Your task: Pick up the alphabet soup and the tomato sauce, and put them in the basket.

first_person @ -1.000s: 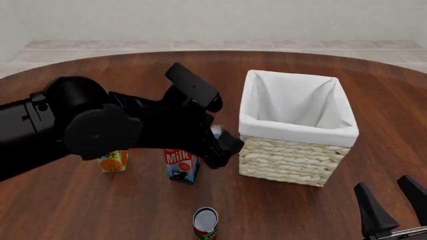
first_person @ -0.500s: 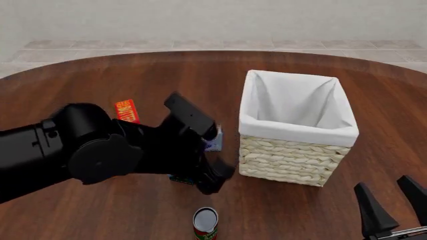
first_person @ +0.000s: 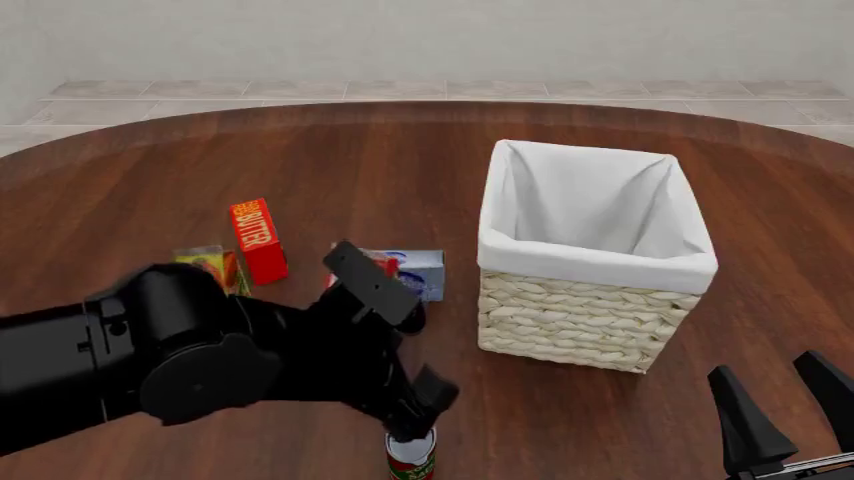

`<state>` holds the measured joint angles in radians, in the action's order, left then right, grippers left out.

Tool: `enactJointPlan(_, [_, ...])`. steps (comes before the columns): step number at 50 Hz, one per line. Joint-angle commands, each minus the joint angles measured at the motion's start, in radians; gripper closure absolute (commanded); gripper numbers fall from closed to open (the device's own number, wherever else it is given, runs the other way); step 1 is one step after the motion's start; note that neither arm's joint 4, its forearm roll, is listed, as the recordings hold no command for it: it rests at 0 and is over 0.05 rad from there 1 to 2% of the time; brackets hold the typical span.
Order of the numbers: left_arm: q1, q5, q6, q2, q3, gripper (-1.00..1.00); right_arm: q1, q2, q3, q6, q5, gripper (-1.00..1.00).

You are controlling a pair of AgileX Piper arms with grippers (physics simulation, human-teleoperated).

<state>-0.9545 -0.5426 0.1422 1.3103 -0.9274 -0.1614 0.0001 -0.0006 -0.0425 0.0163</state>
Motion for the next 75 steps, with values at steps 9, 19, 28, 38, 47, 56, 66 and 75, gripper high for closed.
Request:
enactJointPlan(9, [-0.033, 0.026, 0.057, -0.016, 0.081, -1.0, -0.002, 0.0, 0.0, -0.002, -0.001, -1.0])
enactJointPlan(19, [-0.025, 0.034, 0.06, -0.015, 0.096, -1.0, -0.004, 0.0, 0.0, -0.001, 0.0, -1.0])
enactJointPlan(28, [0.008, 0.036, 0.023, 0.006, 0.098, -1.0, -0.004, 0.0, 0.0, -0.002, 0.0, -1.0])
enactJointPlan(38, [0.019, 0.061, 0.019, 0.027, 0.113, -1.0, -0.004, 0.0, 0.0, -0.002, 0.0, -1.0])
enactJointPlan(47, [0.002, 0.089, 0.022, 0.051, 0.119, -1.0, 0.001, 0.0, 0.0, 0.0, 0.001, -1.0])
enactJointPlan(56, [-0.023, 0.12, 0.04, 0.063, 0.143, -1.0, 0.003, 0.0, 0.0, 0.001, 0.001, -1.0])
enactJointPlan(66, [-0.016, 0.129, 0.044, 0.063, 0.156, -1.0, 0.001, 0.0, 0.0, 0.001, 0.002, -1.0])
enactJointPlan(75, [-0.002, 0.128, 0.038, 0.061, 0.163, -1.0, -0.001, 0.0, 0.0, -0.001, 0.001, -1.0])
